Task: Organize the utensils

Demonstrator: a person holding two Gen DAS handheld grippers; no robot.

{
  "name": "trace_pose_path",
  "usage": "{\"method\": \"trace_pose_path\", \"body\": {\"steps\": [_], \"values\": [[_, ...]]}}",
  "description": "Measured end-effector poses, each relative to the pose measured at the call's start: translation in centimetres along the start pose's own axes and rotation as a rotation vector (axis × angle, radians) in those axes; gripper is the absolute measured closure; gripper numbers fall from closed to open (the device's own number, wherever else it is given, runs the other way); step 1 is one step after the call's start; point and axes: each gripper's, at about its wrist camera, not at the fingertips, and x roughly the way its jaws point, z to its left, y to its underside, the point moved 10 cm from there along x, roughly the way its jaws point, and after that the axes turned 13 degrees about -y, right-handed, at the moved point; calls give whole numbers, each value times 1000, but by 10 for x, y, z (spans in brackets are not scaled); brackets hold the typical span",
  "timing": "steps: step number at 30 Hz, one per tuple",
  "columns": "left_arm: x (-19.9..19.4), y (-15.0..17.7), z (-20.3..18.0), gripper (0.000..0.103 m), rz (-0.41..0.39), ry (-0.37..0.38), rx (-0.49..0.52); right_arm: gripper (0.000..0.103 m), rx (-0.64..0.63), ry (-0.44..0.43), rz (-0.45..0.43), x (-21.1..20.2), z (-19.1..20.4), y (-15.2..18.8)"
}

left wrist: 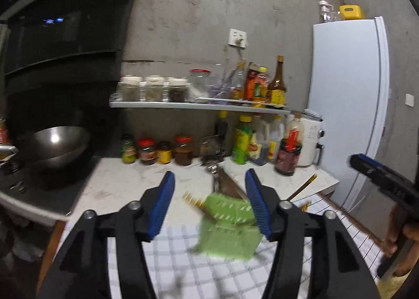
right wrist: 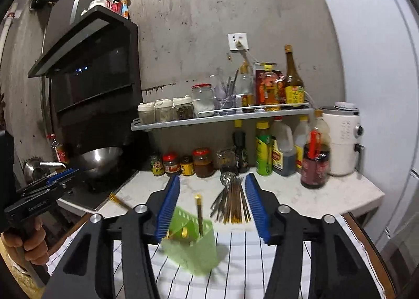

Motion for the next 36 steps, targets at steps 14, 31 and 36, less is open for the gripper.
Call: {"method": "trace_pose_path", "body": {"steps": [14, 31, 36], "values": [[-80, 203, 9, 19, 364, -145, 93, 12, 93, -4, 314, -67, 48, 181], [-136, 222, 13, 6, 408, -246, 161, 6, 40, 175, 326, -139, 40, 195], [-136, 226, 10, 6, 425, -236, 163, 6, 43, 176, 334, -139, 39, 199]]}}
